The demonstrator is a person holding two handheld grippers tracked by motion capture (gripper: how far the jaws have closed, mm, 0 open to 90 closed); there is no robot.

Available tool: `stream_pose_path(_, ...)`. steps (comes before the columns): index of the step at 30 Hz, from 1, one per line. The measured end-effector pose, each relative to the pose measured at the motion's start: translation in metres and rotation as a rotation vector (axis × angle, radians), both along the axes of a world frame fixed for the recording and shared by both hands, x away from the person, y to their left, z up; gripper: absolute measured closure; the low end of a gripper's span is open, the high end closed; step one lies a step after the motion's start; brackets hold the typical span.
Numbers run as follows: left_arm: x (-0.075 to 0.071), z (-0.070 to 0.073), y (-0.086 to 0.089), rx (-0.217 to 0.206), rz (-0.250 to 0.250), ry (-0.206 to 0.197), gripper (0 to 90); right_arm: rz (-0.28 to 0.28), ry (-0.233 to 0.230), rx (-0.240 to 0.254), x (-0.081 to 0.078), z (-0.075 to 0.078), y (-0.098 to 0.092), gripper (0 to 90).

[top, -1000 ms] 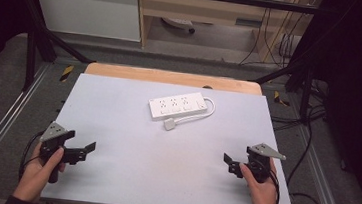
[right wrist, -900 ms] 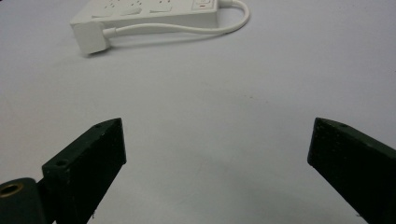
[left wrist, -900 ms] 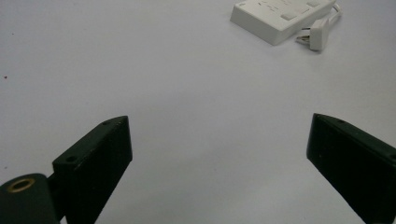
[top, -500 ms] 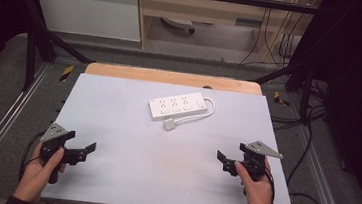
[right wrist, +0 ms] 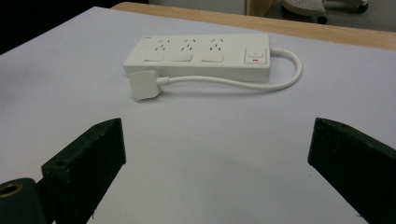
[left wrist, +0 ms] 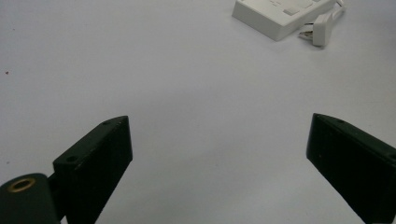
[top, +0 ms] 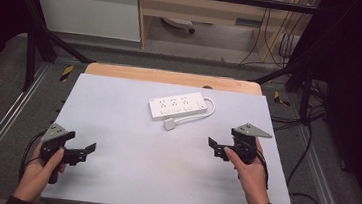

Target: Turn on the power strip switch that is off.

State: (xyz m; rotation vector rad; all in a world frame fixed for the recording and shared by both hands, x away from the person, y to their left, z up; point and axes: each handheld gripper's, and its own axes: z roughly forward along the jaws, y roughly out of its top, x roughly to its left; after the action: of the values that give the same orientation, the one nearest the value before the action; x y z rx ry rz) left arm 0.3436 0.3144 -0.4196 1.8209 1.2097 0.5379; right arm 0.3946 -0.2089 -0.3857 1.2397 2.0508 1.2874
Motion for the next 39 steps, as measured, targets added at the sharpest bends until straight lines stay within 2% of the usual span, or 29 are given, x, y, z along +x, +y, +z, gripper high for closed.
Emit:
stream_pose_path(4, 0.000, 0.000, 0.000, -0.003, -0.001, 0.000, 7.1, -0.006, 0.005, -0.017, 0.008, 0.005, 0.003, 5.1)
stream_pose_path(9, 0.000, 0.000, 0.000, -0.002, -0.004, 0.001, 7.1, -0.018, 0.003, 0.005, 0.020, 0.012, 0.006, 6.6)
stream_pose_path(17, 0.000, 0.000, 0.000, 0.003, -0.001, -0.006, 7.3, -0.018, -0.012, -0.008, 0.031, 0.020, 0.009, 6.1)
stream_pose_path(23, 0.000, 0.000, 0.000, 0.002, -0.001, -0.003, 7.3, -0.038, -0.013, 0.011, 0.037, 0.020, 0.007, 8.1)
stream_pose_path(31, 0.000, 0.000, -0.001, 0.013, -0.009, 0.000, 7.3, -0.045, -0.015, -0.002, 0.047, 0.023, 0.010, 7.6)
stream_pose_path(38, 0.000, -0.001, -0.002, 0.019, -0.011, 0.001, 7.2, -0.069, 0.004, -0.026, 0.060, 0.025, 0.018, 7.3)
stream_pose_path(39, 0.000, -0.001, -0.002, 0.019, -0.010, 0.003, 7.2, -0.067, 0.008, -0.014, 0.063, 0.025, 0.020, 7.4)
